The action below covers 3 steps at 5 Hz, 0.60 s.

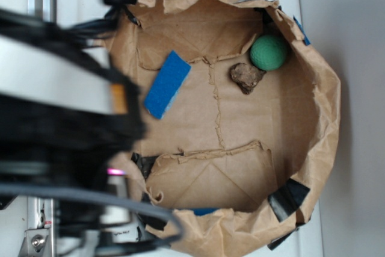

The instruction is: Grab the rock.

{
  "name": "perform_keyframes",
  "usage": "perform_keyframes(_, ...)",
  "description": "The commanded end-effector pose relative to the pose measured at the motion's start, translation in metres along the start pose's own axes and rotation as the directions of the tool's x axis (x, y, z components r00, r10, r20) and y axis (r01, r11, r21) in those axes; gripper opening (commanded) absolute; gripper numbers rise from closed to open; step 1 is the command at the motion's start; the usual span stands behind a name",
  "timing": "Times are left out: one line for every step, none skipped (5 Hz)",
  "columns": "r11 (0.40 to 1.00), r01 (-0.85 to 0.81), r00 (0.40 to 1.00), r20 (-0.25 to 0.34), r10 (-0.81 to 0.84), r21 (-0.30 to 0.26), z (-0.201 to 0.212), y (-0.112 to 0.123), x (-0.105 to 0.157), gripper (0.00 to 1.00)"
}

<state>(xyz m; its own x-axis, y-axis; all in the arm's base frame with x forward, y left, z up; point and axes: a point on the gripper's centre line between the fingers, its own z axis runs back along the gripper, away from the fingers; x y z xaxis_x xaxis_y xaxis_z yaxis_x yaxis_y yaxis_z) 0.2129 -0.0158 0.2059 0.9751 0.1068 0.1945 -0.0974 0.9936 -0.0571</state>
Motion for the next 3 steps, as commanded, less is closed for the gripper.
perform_keyframes(0.979, -0.201, 0.979, 0.008, 0.202, -0.038, -0.034, 0.016, 0.006, 1.0)
perform_keyframes(0.948, -0.317, 0.948, -0.042, 0.316, -0.03, -0.061, 0.033, 0.004, 1.0)
perform_keyframes(0.934, -0.355, 0.934, -0.061, 0.353, -0.031, -0.074, 0.041, 0.016, 1.0)
